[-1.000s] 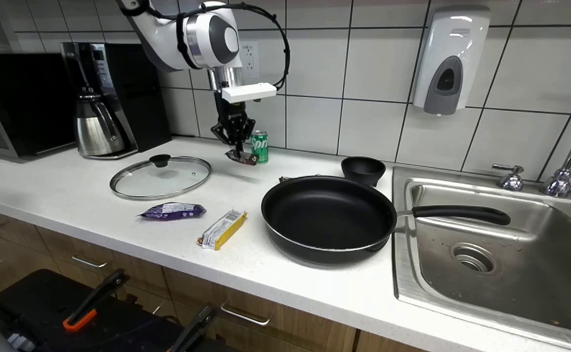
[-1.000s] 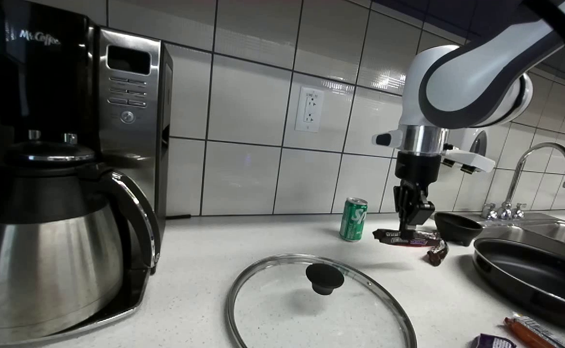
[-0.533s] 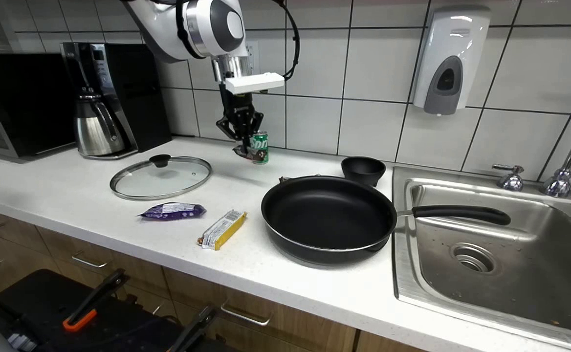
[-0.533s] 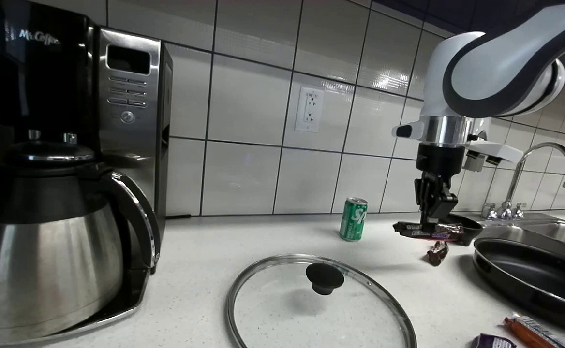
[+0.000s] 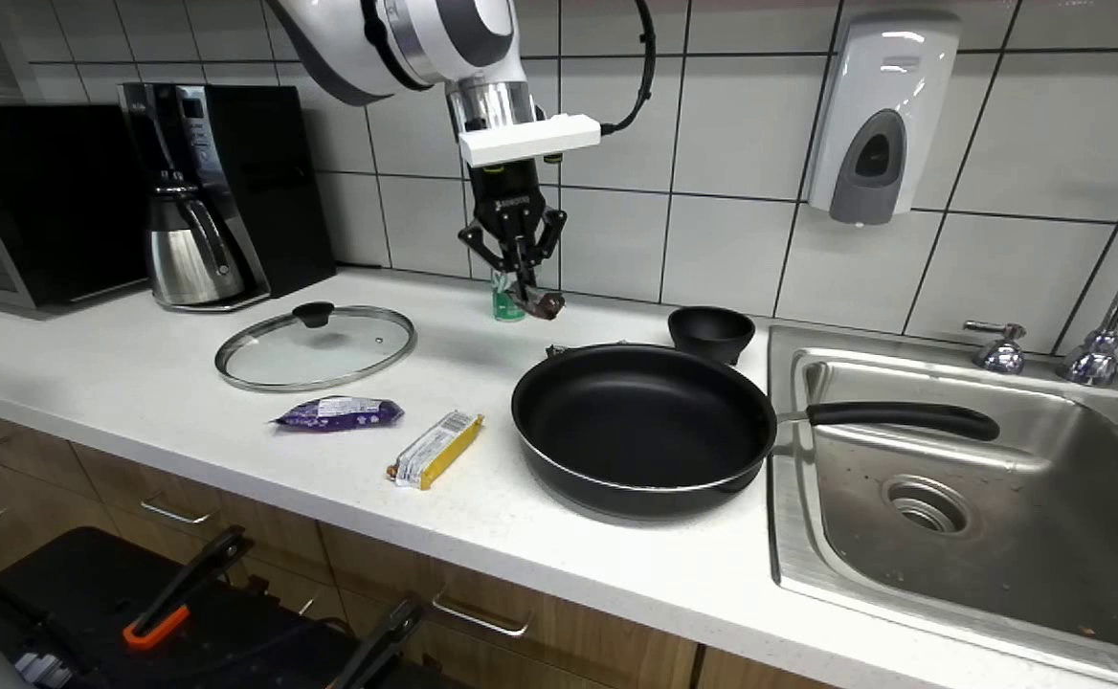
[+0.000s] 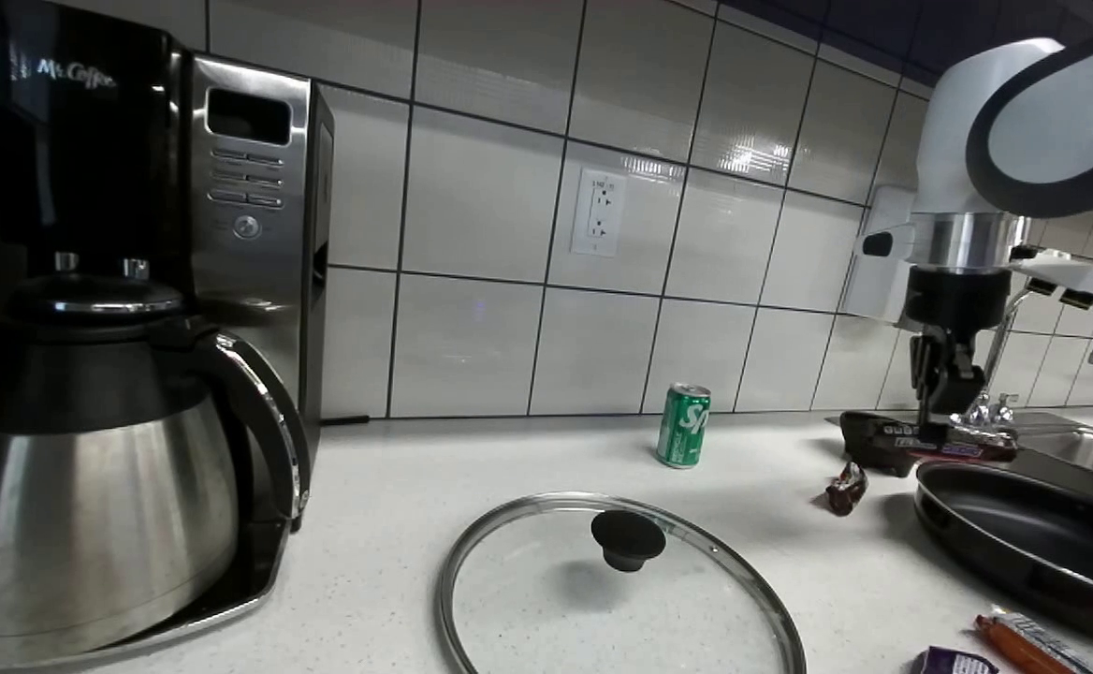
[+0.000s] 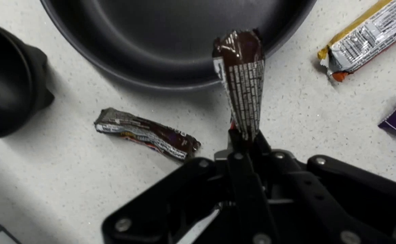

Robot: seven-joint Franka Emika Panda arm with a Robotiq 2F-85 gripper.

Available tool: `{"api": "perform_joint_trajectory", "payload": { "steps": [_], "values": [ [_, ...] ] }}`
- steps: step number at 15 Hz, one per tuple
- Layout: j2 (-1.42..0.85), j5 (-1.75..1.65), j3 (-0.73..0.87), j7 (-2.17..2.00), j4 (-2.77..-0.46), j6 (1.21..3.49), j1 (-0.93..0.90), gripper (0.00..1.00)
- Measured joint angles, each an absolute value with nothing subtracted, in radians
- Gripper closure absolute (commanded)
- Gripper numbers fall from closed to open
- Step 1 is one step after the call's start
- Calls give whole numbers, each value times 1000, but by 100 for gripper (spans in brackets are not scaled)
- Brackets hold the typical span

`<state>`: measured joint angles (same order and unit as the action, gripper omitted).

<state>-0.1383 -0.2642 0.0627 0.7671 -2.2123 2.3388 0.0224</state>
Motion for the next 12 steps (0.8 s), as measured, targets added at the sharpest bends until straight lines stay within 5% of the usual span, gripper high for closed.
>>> {"api": "perform_joint_trajectory", "payload": {
  "steps": [12],
  "values": [
    [-60,-330,174,600,-2417,2585,130,98]
  ]
}}
